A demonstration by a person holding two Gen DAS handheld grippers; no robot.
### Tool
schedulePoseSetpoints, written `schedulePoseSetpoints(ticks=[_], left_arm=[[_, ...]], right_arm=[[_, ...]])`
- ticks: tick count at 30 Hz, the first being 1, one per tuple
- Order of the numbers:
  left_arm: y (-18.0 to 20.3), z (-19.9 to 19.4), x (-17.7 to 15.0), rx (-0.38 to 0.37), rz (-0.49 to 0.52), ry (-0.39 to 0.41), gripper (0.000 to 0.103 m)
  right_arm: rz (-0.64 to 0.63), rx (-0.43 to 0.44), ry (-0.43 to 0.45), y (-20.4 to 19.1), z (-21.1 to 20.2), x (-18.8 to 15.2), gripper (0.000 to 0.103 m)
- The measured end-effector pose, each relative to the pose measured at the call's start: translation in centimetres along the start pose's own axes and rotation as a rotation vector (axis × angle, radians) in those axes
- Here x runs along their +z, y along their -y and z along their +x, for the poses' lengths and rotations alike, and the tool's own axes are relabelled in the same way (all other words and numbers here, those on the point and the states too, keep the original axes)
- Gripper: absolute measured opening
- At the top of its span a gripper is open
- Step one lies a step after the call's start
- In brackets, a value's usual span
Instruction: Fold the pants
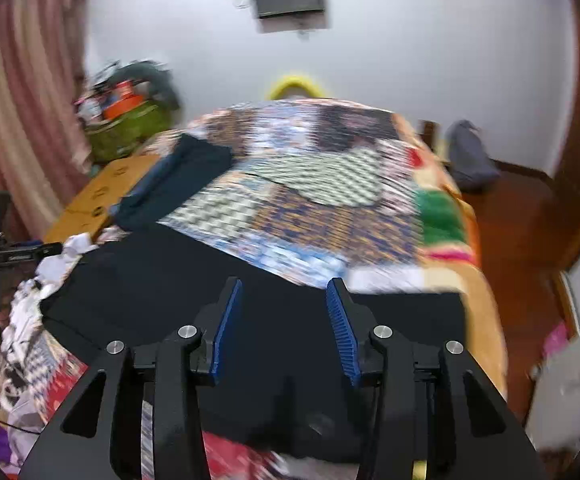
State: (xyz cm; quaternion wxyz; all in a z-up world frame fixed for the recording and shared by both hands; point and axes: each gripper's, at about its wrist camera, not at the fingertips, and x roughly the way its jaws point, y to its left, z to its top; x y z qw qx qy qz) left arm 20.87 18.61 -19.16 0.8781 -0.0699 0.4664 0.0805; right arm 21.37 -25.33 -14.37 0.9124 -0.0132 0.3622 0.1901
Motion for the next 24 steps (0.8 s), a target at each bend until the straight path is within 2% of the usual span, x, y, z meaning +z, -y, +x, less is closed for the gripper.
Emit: schedulePoseSetpoints(ticks=[5, 11, 18, 24], left_arm=[[-5.7, 2.6, 0.5, 0.031, -0.107, -0.060, 0.100], [-9.2, 7.5, 0.4, 0.014, -0.167, -0.176, 0.100], [-9.1, 13.0, -0.1, -0.075, -0.167, -0.303, 0.100], [-8.0, 14.0, -0.3, -0.094, -0.101, -0.287, 0.100]], right_arm=[[-0.086, 0.103, -0.021, -4.7, 4.7, 2.4, 0.046], [-0.163, 0.189, -0.103, -9.1, 10.7, 4.3, 0.046], [-0.222, 0.271, -0.252, -13.5, 19.4, 5.7, 0.046], [-0.244, 0.295, -0.339, -16.5, 25.6, 6.9, 0.046]])
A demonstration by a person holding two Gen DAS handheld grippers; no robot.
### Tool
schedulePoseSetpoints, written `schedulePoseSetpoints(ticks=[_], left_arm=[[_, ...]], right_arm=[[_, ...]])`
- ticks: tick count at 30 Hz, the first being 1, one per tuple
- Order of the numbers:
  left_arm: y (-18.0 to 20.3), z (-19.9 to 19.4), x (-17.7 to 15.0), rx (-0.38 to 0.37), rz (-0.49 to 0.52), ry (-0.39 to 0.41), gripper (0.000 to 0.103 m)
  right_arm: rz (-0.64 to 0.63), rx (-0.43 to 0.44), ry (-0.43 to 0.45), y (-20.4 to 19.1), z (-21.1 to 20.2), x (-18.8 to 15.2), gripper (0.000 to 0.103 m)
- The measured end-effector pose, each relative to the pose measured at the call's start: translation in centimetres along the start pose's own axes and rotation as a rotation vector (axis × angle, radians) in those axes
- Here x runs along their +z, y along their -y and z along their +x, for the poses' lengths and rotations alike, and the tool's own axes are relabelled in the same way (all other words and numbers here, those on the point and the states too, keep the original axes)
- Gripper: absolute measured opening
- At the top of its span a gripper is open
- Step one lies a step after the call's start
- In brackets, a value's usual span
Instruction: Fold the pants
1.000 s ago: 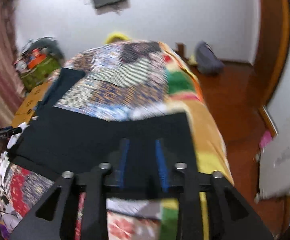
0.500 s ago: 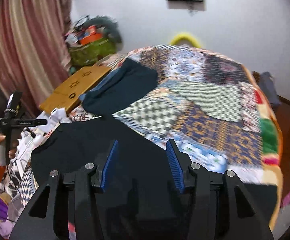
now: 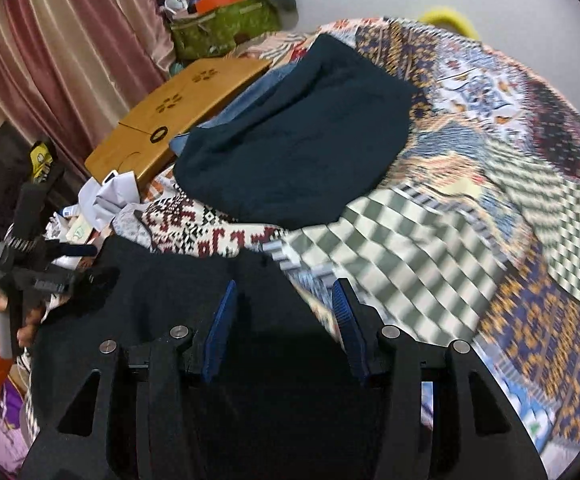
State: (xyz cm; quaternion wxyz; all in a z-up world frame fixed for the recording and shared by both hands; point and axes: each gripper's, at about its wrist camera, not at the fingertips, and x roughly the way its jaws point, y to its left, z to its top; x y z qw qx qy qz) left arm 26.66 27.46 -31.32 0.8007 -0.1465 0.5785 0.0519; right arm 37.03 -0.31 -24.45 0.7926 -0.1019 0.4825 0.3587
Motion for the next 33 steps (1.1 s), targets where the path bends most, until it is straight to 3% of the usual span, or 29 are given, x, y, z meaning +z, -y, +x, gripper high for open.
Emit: schedulePoseSetpoints(ticks=[2, 3, 5, 10, 14, 18, 21, 27, 33], left_arm=[[0.0, 0.0, -0.1, 0.003, 0.011, 0.012, 0.100], [-0.1, 0.1, -0.2, 0.009, 0.016, 0.014, 0.100], [0.1, 0.1, -0.4, 0.036, 0.033, 0.029, 0.100], [0.3, 0.1, -1.2, 0.140, 0.047, 0.074, 0.100], [-0.5, -0.5, -1.9, 0.181, -0.004, 0.082, 0.095], [-1.5, -3.2, -2.8, 0.157, -0.057, 0.107, 0.093], [-2.0, -5.4, -3.8, 0.126, -0.076, 0.129, 0.093], [-2.7, -8.0, -7.1, -0.008, -0.153, 0.105, 0.093], [-2.6, -7.8, -10.3, -0.128, -0.215, 0.030, 0.093]], right_arm=[[0.000, 0.023, -0.029, -0.3, 1.5, 0.7, 0.041], [-0.004, 0.032, -0.049, -0.5, 2.3, 1.0, 0.031], [-0.020, 0.058, -0.083, -1.2, 3.4, 1.2, 0.020], [-0.130, -0.034, -0.084, -2.5, 4.5, 0.9, 0.010], [-0.117, -0.081, -0.059, -2.2, 4.2, 1.2, 0.011], [-0.073, -0.114, 0.023, -2.4, 0.8, 1.1, 0.011], [-0.044, -0.093, 0.066, -2.0, -2.5, 0.4, 0.013], [-0.061, -0.095, 0.094, -2.8, -7.6, -4.1, 0.033], [-0.041, -0.107, 0.105, -3.8, -10.1, -9.4, 0.039]])
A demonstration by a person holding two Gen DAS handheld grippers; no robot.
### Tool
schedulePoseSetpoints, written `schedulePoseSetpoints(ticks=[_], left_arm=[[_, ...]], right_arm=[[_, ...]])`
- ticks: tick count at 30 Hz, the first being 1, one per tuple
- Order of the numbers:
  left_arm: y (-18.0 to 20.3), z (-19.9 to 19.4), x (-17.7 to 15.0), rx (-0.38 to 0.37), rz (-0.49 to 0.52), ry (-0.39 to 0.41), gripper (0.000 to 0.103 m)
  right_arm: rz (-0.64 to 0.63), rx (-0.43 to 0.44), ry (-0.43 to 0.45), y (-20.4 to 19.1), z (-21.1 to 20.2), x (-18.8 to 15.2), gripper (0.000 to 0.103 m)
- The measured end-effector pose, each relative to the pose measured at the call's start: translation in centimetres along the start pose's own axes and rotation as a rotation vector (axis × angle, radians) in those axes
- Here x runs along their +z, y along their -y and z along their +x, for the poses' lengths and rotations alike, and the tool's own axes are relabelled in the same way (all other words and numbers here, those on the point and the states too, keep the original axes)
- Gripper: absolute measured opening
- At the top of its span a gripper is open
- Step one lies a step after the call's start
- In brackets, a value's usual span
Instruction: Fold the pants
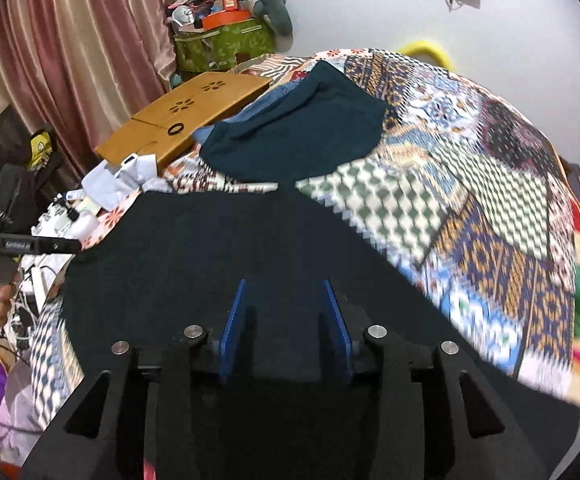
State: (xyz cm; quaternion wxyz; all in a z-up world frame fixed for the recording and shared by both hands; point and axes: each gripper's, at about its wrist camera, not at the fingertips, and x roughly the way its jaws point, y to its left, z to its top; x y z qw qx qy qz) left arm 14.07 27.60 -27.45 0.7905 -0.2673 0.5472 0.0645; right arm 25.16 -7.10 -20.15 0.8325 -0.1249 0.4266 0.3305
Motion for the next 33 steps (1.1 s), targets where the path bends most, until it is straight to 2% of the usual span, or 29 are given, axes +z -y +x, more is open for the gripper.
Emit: schedulePoseSetpoints(ticks=[4, 8, 9, 17, 18, 23, 26, 29, 33], left_arm=[[0.3, 0.2, -1.4, -0.080, -0.025, -0.044, 0.093], [0.5, 0.9, -2.2, -0.211, -0.088, -0.112, 0.092], [0.6, 1.2, -2.3, -0.225, -0.102, -0.125, 0.091], [1.6, 0.6, -1.6, -0.190, -0.092, -0.089, 0.085], [1.7, 0.6, -1.3, -0.183, -0.084, -0.086, 0.083], [1.4, 0.8, -0.3, -0.132, -0.067, -0.070, 0.065], [2.0, 0.1, -0.1, -0.083, -0.025, -0.041, 0.064], [2.7, -1.1, -0.5, -0.045, 0.026, -0.003, 0.064], [3.0, -2.0, -1.0, -0.076, 0.033, -0.004, 0.064]], right_arm=[[0.007, 0.020, -0.008, -0.9, -1.2, -2.7, 0.039], [0.008, 0.060, -0.006, -2.5, -2.1, -4.2, 0.039], [0.001, 0.071, -0.009, -2.9, -2.1, -4.4, 0.039], [-0.100, 0.095, -0.039, -6.0, -0.6, -5.0, 0.042], [-0.120, 0.098, -0.047, -6.3, -0.2, -4.9, 0.045], [-0.188, 0.094, -0.038, -7.5, 0.7, -4.6, 0.050], [-0.209, 0.100, -0.033, -7.9, 1.3, -4.2, 0.044], [-0.221, 0.117, -0.026, -8.1, 1.4, -3.8, 0.026], [-0.224, 0.123, -0.009, -8.4, 1.3, -3.6, 0.014]])
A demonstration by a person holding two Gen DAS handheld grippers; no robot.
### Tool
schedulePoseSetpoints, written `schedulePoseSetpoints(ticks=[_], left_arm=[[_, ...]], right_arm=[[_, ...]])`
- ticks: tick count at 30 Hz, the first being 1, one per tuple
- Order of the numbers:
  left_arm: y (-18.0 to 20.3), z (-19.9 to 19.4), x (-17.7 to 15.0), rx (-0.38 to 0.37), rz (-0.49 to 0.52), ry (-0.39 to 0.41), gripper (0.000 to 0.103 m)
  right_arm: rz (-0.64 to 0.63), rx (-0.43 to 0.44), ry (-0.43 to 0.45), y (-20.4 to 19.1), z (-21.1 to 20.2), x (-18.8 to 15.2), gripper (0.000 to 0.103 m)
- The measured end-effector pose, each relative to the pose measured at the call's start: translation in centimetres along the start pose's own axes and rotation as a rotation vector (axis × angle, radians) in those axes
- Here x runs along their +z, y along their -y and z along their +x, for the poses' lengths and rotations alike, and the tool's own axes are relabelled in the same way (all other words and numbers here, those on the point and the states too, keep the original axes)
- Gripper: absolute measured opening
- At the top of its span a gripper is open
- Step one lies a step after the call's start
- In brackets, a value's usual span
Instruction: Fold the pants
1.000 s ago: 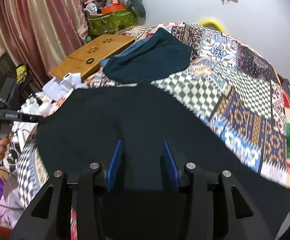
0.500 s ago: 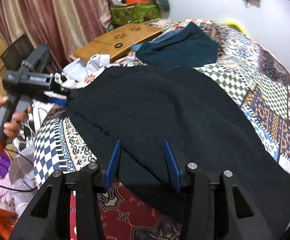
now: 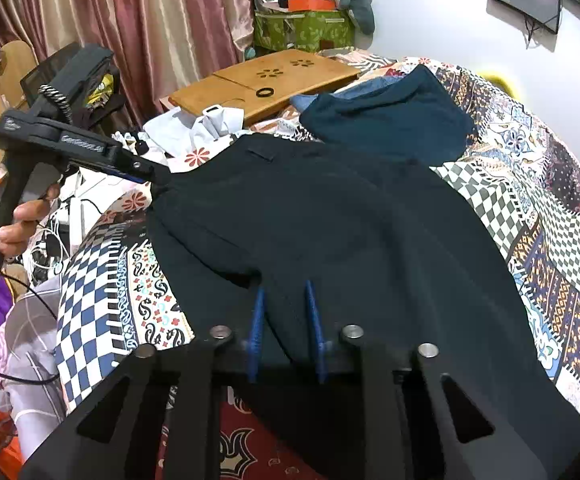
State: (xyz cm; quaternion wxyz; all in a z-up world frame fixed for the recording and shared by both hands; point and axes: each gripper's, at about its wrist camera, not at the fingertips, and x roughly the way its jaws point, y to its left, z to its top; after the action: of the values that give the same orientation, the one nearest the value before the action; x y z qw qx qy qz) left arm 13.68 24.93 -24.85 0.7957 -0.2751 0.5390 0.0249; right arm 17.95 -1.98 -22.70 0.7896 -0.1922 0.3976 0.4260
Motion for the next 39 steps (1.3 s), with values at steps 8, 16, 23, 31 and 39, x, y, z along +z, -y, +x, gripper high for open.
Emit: schedulePoseSetpoints(ticks=[8, 16, 23, 31, 39], left_arm=[[-0.6, 2.7, -0.1, -0.100, -0.116, -0.080, 0.065], [0.2, 3.5, 1.4, -0.094, -0.102, -0.038, 0.037], [2.0, -0.5, 1.4, 0.027, 0.037, 0.163, 0.012], [1.4, -0.6, 0.2, 0.167, 0.131, 0.196, 0.011], [0.1, 3.3, -2.1, 0.179, 0.119, 0.123, 0.013]], right_arm=[[0.011, 0.015, 0.037, -0.3, -0.9, 0.0, 0.010], [0.011, 0.030, 0.054, -0.4, -1.5, 0.3, 0.009], [0.008, 0.045, 0.061, -1.0, -2.2, 0.5, 0.008], [0.008, 0.096, -0.015, -2.7, -1.4, 0.4, 0.013], [0.106, 0.096, 0.071, 0.4, -3.8, 2.6, 0.033]])
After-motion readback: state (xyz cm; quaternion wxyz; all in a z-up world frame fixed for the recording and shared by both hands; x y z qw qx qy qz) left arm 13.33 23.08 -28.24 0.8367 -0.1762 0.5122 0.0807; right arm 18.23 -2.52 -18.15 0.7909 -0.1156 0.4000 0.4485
